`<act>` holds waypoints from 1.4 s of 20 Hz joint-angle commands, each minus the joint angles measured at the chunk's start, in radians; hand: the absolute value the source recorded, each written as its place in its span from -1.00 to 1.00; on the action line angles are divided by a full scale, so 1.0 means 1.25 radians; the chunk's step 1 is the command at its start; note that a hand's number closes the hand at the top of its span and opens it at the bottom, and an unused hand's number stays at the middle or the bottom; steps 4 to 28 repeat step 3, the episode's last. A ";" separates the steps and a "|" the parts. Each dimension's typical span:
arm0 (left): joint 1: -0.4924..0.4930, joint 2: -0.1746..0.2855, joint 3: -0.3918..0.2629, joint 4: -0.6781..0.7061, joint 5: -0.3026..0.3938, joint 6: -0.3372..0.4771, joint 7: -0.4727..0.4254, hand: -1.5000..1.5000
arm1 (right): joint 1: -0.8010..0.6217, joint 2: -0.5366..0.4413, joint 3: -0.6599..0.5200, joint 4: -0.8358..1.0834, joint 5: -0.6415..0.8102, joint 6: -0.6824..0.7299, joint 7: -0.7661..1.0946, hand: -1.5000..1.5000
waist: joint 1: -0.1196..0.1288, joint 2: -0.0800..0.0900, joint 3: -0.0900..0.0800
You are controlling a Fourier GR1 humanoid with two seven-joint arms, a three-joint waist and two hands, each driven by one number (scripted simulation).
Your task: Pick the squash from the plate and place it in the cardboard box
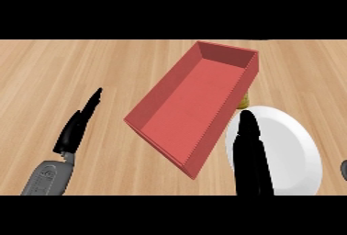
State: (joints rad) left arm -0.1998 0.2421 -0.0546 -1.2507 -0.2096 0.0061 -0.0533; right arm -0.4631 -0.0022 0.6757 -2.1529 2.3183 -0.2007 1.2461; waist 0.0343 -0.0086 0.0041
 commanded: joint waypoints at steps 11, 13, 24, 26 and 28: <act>0.005 0.015 0.015 0.001 0.004 -0.002 -0.013 0.00 | 0.115 0.002 0.109 -0.048 0.074 -0.022 0.193 -1.00 | -0.009 0.003 0.000; 0.005 0.015 0.015 0.001 0.004 -0.002 -0.013 0.00 | 0.115 0.002 0.109 -0.048 0.074 -0.022 0.193 -1.00 | -0.009 0.003 0.000; 0.005 0.015 0.015 0.001 0.004 -0.002 -0.013 0.00 | 0.115 0.002 0.109 -0.048 0.074 -0.022 0.193 -1.00 | -0.009 0.003 0.000; 0.005 0.015 0.015 0.001 0.004 -0.002 -0.013 0.00 | 0.115 0.002 0.109 -0.048 0.074 -0.022 0.193 -1.00 | -0.009 0.003 0.000; 0.005 0.015 0.015 0.001 0.004 -0.002 -0.013 0.00 | 0.115 0.002 0.109 -0.048 0.074 -0.022 0.193 -1.00 | -0.009 0.003 0.000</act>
